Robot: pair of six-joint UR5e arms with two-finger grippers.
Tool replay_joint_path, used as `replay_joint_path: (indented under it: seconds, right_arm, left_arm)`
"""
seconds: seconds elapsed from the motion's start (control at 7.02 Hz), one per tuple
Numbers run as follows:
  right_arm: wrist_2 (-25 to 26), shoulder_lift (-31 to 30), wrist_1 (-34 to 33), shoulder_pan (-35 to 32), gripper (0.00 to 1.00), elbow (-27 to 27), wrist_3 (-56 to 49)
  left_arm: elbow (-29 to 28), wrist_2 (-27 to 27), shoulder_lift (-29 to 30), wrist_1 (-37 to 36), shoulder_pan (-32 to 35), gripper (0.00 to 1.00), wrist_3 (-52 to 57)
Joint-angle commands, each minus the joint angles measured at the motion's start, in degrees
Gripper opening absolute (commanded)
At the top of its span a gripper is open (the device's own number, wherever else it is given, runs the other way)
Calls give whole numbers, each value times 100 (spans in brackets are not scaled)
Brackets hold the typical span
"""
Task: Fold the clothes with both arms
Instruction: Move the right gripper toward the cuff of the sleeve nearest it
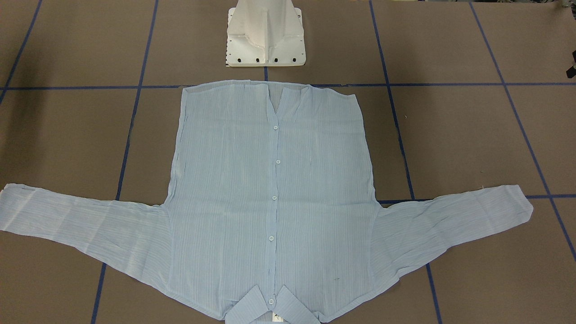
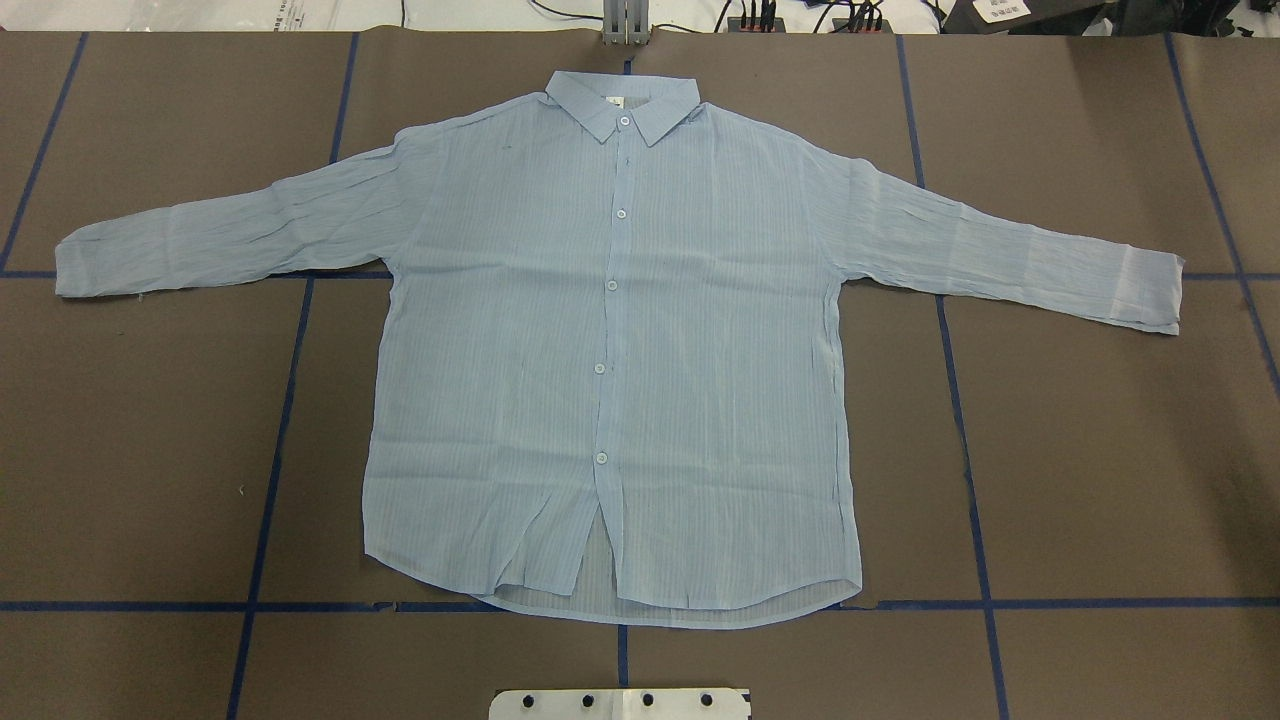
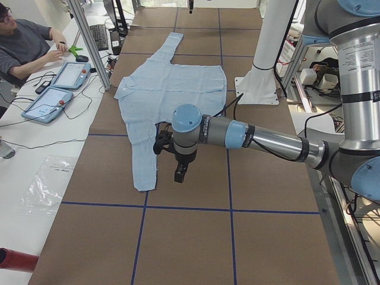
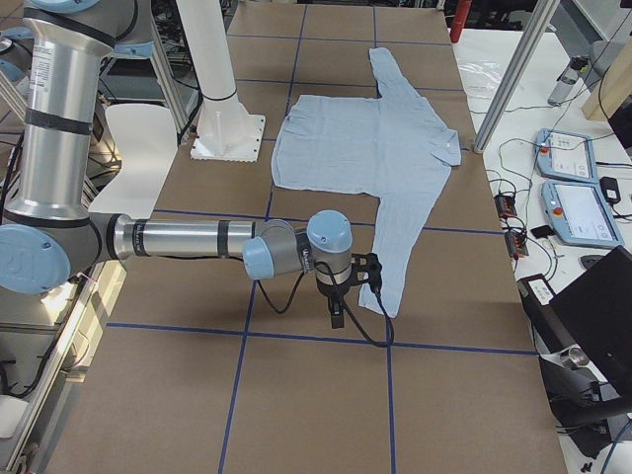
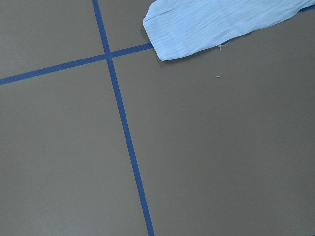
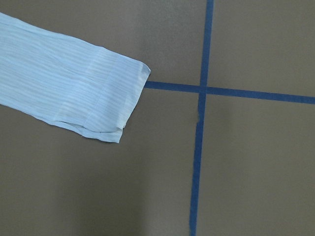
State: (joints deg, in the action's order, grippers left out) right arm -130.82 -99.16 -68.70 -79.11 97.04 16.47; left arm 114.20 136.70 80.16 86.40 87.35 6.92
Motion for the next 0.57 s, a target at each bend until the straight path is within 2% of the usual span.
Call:
replay_joint_path:
  seconds: [0.0, 0.14, 0.29, 0.43]
  right_arm:
    - [30, 570, 1126, 526, 100, -1016, 1160]
    - [239, 756, 1679, 920, 100, -1256, 1966]
    - [572, 932, 2059, 1263, 100, -1554, 2383]
    - [627, 1003, 2210, 1371, 98, -1818, 2431]
  left_arm:
    - [-205, 14, 316, 315, 1, 100, -6]
    - [-162, 23, 290, 316, 10, 100, -6]
    - [-161, 23, 290, 307, 10, 100, -6]
    - [-161, 23, 281, 298, 18, 100, -6]
